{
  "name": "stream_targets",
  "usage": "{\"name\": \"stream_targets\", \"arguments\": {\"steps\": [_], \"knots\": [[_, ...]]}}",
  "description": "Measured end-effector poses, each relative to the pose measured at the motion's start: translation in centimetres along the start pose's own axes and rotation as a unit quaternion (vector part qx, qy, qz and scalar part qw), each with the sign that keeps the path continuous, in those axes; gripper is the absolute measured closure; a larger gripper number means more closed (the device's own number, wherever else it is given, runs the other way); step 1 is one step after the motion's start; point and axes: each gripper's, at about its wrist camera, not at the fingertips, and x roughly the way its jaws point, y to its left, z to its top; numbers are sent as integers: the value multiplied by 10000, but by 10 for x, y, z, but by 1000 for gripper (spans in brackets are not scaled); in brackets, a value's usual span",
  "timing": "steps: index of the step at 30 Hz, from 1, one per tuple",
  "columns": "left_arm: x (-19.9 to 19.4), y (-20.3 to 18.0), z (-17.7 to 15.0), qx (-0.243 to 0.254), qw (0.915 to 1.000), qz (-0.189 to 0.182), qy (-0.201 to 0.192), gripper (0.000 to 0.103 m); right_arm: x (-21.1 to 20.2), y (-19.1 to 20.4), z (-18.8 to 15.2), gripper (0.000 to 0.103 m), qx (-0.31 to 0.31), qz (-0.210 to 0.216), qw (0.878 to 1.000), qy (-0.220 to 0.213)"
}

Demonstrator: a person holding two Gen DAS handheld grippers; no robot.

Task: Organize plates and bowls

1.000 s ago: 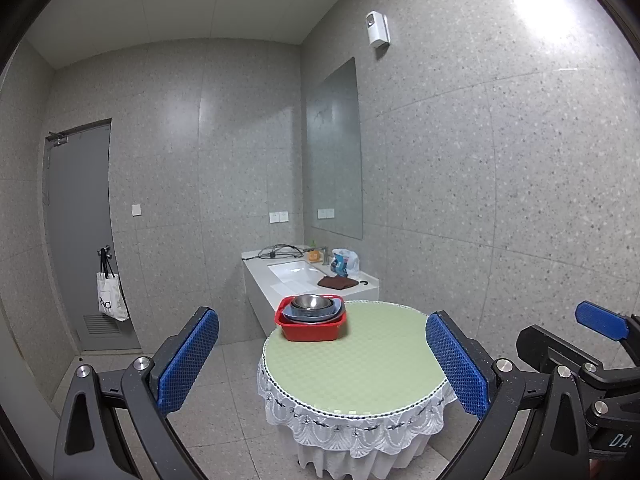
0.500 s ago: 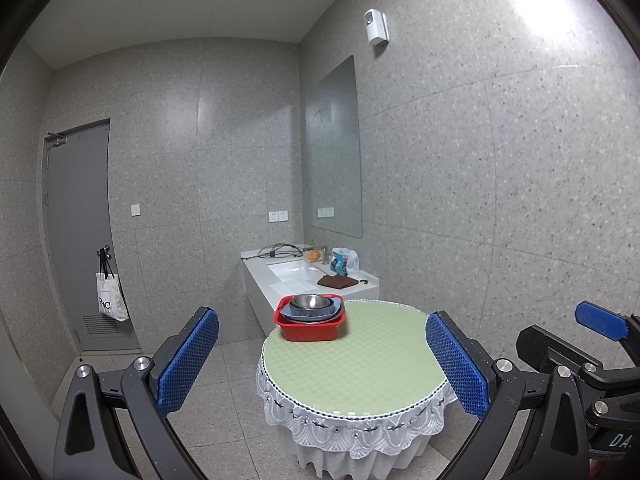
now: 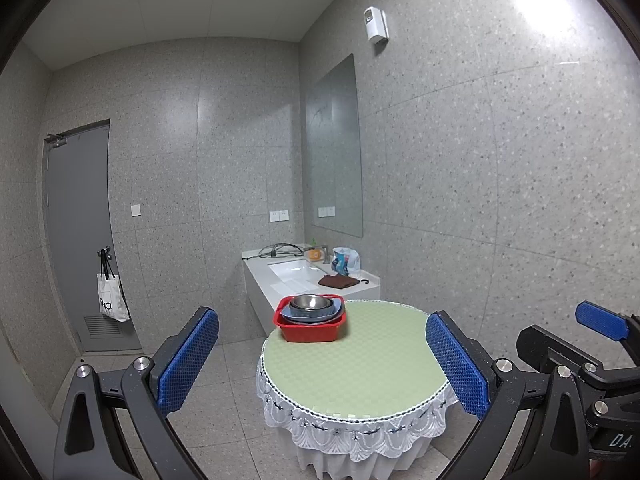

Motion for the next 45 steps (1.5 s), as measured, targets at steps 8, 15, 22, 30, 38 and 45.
{"name": "stream_targets", "arguments": {"steps": [8,15,22,30,38,45], "knots": [[4,0,0,21,10000,0,-6,1,2,-1,0,0,10,0,10000,2],[6,1,0,20,10000,2,-4,1,4,-1,1,0,21,4,10000,12],[7,2,0,23,10000,4,0,1,5,0,1,0,23,7,10000,10],[8,3,0,28,10000,15,-6,1,5,1,1,0,25,4,10000,9],[9,3,0,29,10000,24,-10,1,7,1,2,0,18,5,10000,-2],[10,4,1,29,10000,20,-21,1,8,1,2,0,17,9,10000,5]]}}
